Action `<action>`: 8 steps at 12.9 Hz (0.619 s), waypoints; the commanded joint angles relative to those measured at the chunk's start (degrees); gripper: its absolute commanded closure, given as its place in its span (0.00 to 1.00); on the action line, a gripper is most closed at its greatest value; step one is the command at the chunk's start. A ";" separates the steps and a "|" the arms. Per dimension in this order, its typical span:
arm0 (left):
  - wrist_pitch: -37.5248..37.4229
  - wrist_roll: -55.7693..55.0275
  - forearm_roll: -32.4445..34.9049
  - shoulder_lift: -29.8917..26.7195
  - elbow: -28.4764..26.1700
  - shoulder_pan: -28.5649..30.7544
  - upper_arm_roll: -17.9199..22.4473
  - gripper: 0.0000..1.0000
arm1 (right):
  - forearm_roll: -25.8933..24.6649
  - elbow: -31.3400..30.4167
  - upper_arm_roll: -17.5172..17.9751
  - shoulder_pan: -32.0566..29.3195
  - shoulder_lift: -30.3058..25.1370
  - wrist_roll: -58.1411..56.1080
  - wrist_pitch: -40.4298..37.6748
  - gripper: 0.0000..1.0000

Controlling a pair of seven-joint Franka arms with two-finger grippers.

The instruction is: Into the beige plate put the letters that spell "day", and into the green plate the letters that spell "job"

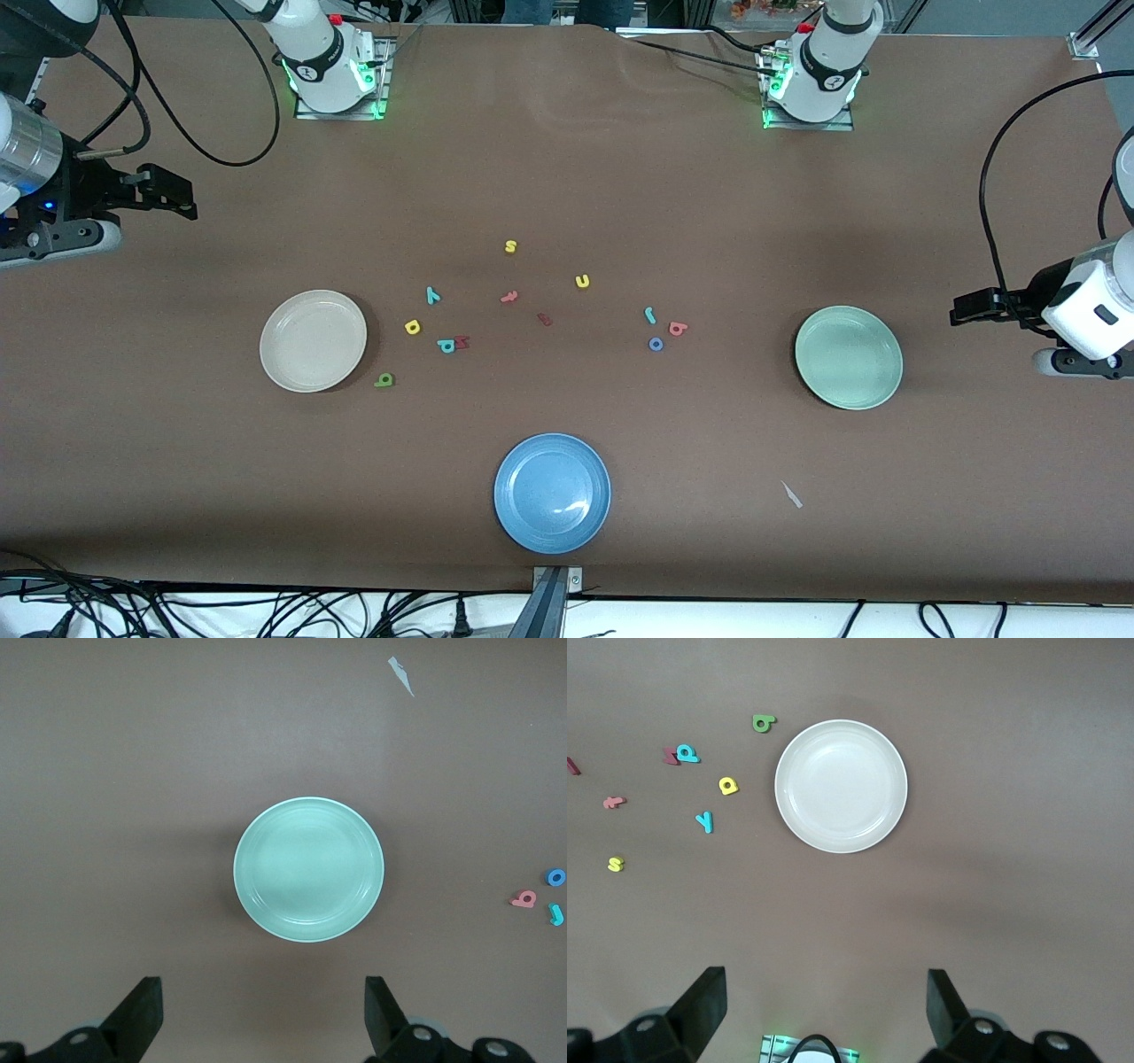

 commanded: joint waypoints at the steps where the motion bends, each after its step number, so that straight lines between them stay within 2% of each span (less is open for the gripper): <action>1: 0.01 1.74 -1.11 -0.32 -0.21 0.16 0.09 0.00 | 1.18 0.26 -0.56 0.39 0.16 -0.51 -0.31 0.00; 8: 0.01 2.44 -1.11 -0.32 -0.21 0.07 0.09 0.00 | 1.45 0.34 -0.56 0.39 0.25 -0.77 -0.75 0.00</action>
